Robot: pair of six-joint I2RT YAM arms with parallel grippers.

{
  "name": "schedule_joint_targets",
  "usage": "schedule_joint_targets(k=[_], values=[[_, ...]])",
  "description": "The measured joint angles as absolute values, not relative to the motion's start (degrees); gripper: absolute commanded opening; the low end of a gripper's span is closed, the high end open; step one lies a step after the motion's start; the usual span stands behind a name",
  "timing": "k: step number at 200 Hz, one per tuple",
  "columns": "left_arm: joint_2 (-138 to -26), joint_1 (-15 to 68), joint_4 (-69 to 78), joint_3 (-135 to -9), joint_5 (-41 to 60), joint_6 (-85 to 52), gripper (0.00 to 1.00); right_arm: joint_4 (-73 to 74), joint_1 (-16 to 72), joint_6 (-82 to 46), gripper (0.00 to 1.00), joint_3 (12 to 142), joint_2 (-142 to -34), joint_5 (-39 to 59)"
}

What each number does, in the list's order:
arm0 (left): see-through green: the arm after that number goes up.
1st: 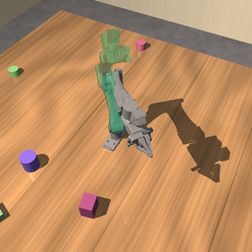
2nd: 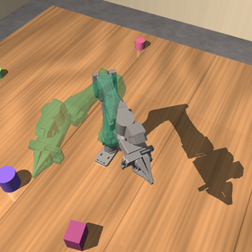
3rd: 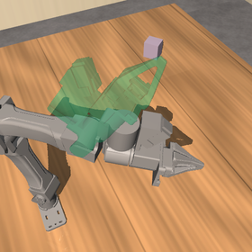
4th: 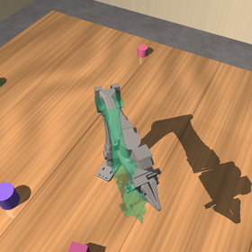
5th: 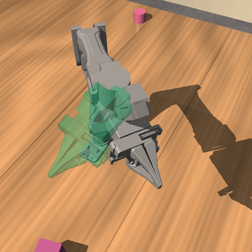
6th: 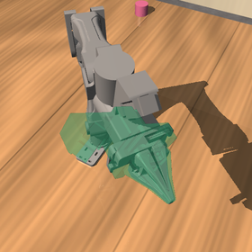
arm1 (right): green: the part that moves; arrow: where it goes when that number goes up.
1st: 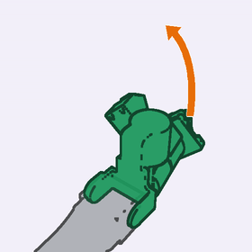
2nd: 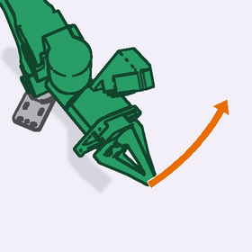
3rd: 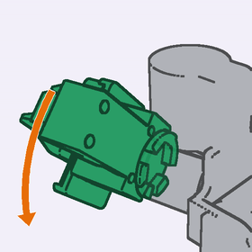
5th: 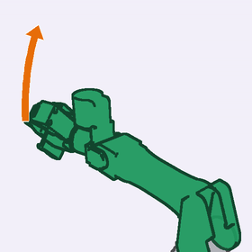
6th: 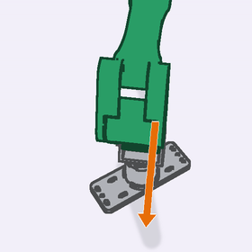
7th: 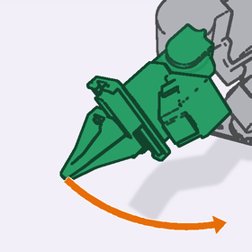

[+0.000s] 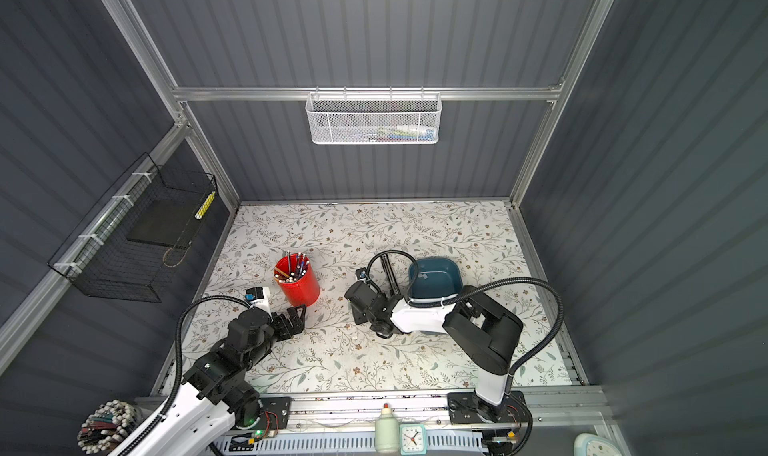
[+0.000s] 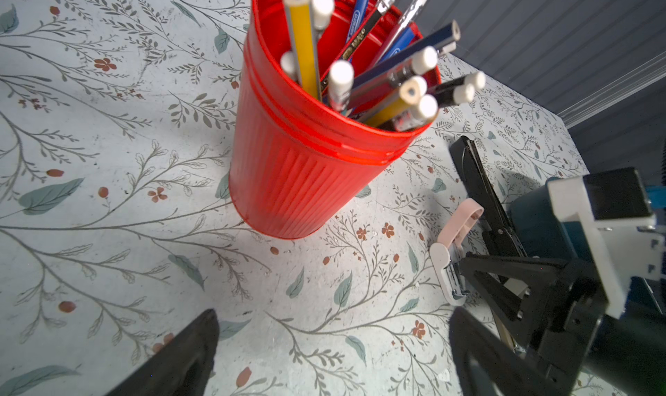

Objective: Load the staples into the stapler
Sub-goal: 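Press the staple strip into the pink stapler's channel with the right gripper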

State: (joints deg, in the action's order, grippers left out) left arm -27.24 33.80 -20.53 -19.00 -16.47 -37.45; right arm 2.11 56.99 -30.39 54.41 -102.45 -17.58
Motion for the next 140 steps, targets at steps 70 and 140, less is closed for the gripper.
schedule_joint_targets(k=[70,140], values=[[-27.24,33.80,-20.53,-19.00,-16.47,-37.45,1.00,3.03,56.99,-30.28,0.06,53.58,-101.95,-17.37],[-27.24,33.80,-20.53,-19.00,-16.47,-37.45,1.00,3.40,56.99,-29.93,0.05,53.04,-101.49,-17.34]])
